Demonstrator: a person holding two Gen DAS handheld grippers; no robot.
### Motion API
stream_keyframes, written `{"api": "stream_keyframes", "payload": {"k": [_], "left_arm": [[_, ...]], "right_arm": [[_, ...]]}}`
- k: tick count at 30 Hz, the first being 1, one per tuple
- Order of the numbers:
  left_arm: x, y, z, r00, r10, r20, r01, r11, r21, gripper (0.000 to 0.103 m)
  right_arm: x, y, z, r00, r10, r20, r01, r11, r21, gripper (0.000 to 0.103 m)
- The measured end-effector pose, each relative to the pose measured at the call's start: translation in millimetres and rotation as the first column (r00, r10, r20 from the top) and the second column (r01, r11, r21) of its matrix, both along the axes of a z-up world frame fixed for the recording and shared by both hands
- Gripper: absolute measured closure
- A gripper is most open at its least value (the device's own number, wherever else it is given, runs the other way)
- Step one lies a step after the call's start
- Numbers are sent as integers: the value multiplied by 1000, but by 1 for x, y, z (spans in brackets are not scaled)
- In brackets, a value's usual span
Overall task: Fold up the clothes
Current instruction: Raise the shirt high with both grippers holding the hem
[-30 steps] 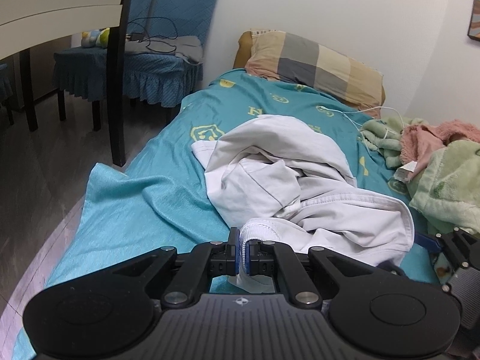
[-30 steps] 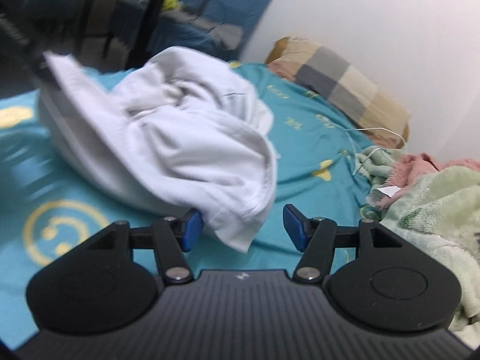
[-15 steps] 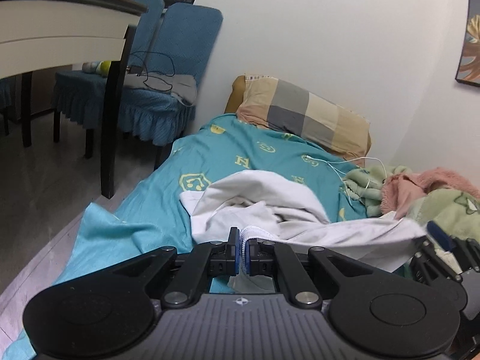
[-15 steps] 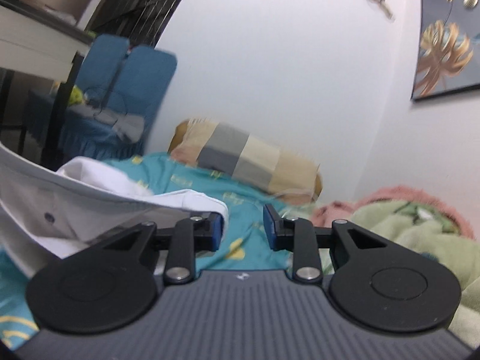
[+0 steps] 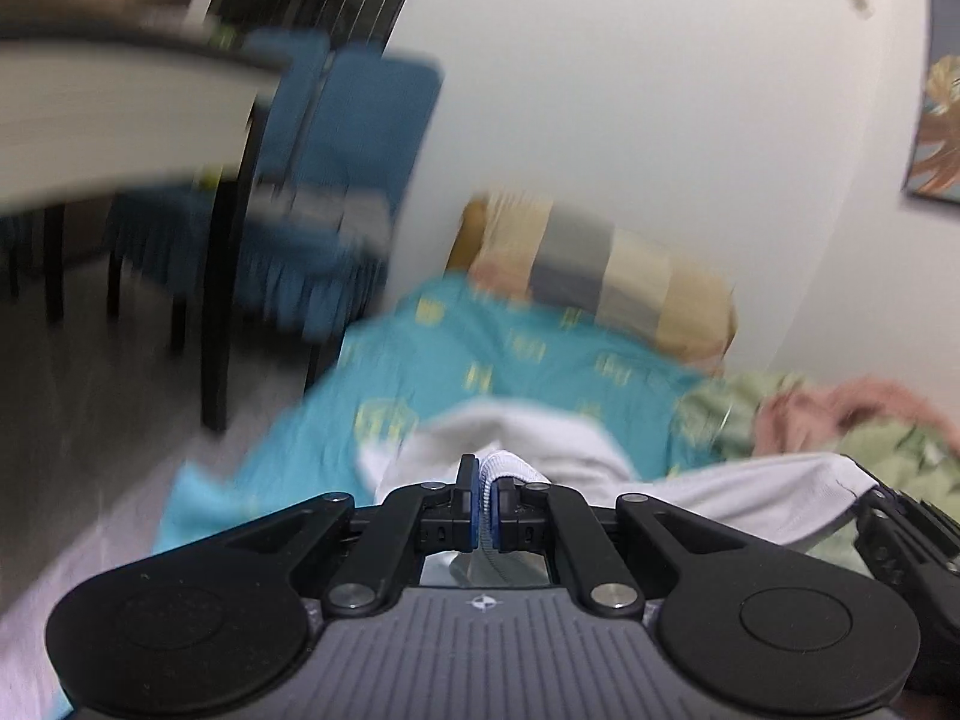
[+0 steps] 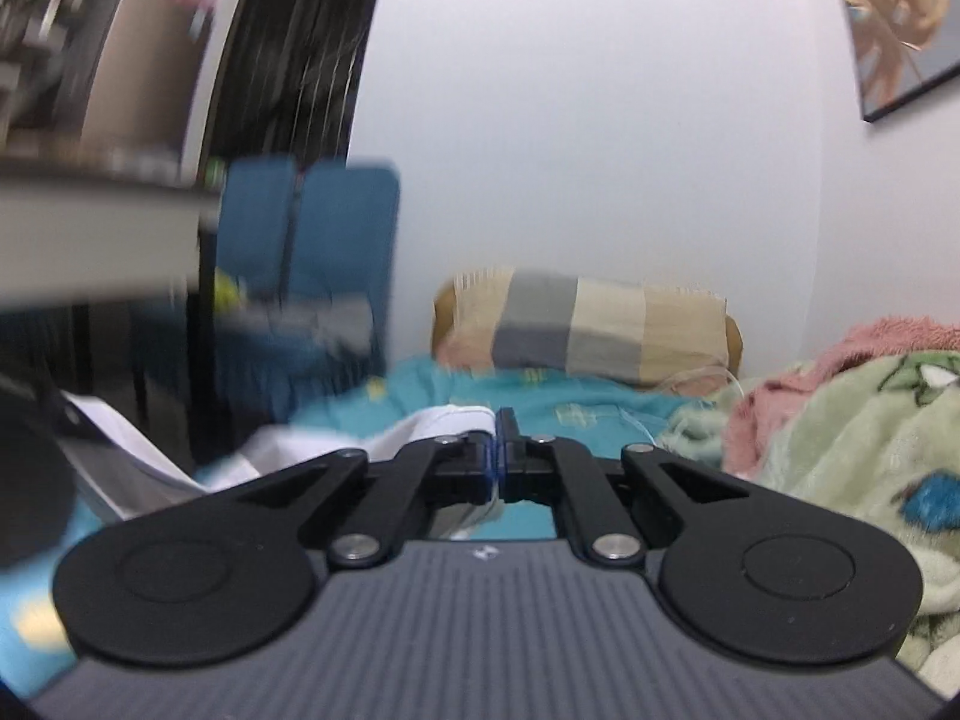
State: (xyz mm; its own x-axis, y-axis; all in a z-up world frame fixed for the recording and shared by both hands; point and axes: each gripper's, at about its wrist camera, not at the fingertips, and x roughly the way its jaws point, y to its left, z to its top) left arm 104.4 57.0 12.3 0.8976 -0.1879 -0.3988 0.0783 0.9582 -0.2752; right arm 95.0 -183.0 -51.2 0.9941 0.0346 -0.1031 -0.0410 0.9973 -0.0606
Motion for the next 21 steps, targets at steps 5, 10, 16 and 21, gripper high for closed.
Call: {"api": "stream_keyframes", "payload": {"k": [5, 10, 16, 21], "left_arm": [[-3, -1, 116, 981, -33, 189, 19, 997, 75, 100], [-22, 4, 254, 931, -42, 363, -4, 992, 124, 100], [-87, 5, 385, 840, -69, 538, -38, 982, 185, 99], [-134, 7, 441, 815, -105, 570, -15, 979, 202, 99]], "right_arm": [[-17, -7, 97, 993, -5, 120, -16, 985, 172, 99], [-43, -14, 213, 966, -4, 259, -60, 969, 238, 99], [-91, -18, 348, 912, 32, 408, -127, 970, 208, 99], [-140, -19, 410, 914, 61, 401, -149, 970, 191, 99]]}}
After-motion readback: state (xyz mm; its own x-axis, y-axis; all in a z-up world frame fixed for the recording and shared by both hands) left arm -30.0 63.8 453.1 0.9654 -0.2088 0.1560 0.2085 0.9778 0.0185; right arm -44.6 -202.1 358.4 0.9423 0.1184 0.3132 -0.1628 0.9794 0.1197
